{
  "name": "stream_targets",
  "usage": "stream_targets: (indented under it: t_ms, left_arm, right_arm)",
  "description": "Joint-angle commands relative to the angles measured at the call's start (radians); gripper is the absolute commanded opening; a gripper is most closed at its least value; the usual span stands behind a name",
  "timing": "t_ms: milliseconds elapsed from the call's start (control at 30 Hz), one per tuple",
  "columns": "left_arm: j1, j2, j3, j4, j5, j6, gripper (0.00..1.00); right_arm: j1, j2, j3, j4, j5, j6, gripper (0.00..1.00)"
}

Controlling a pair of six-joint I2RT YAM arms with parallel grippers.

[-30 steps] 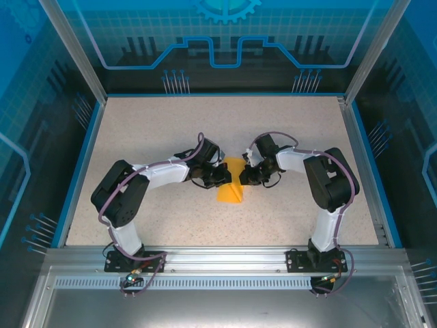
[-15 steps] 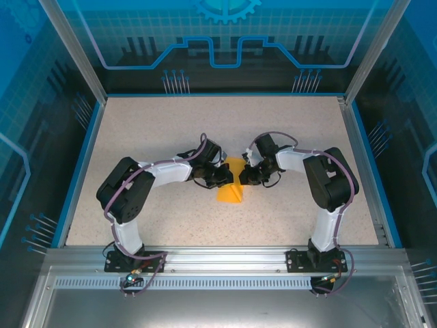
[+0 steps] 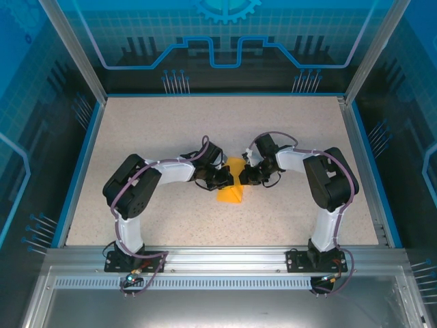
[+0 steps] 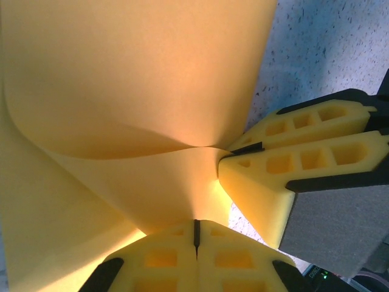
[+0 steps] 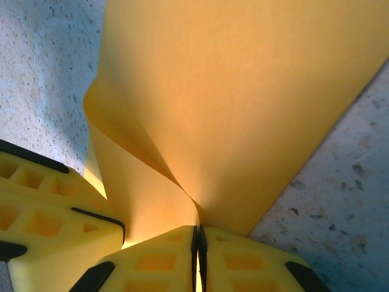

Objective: Fold a paper plane with a square sheet of paper (pick it up from the middle)
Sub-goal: Fold the triangle a second time at the center of the table.

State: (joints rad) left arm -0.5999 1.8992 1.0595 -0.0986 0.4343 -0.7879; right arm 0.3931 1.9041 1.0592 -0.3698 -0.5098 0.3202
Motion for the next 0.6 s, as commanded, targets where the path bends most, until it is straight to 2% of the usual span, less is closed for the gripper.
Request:
stream_targets:
  t_ms: [0,167,567]
  left_arm:
    - [-0.009,0.012,-0.001,0.004,0.001,-0.01,0.0]
    - [-0.009,0.012,-0.001,0.002,-0.001,-0.008,0.0]
    - [-0.009,-0.02,-0.005,0.001,-0.005,-0.005,0.0]
  right_arm:
    - [0.007,-0.012,0.023,-0.026,-0.012,-0.009,0.13]
    - [0.008,-0.008,0.03,-0.027,-0.021,-0.01,0.12]
    - [0.007,0.004,0.041,-0.023,-0.041,-0.015,0.04]
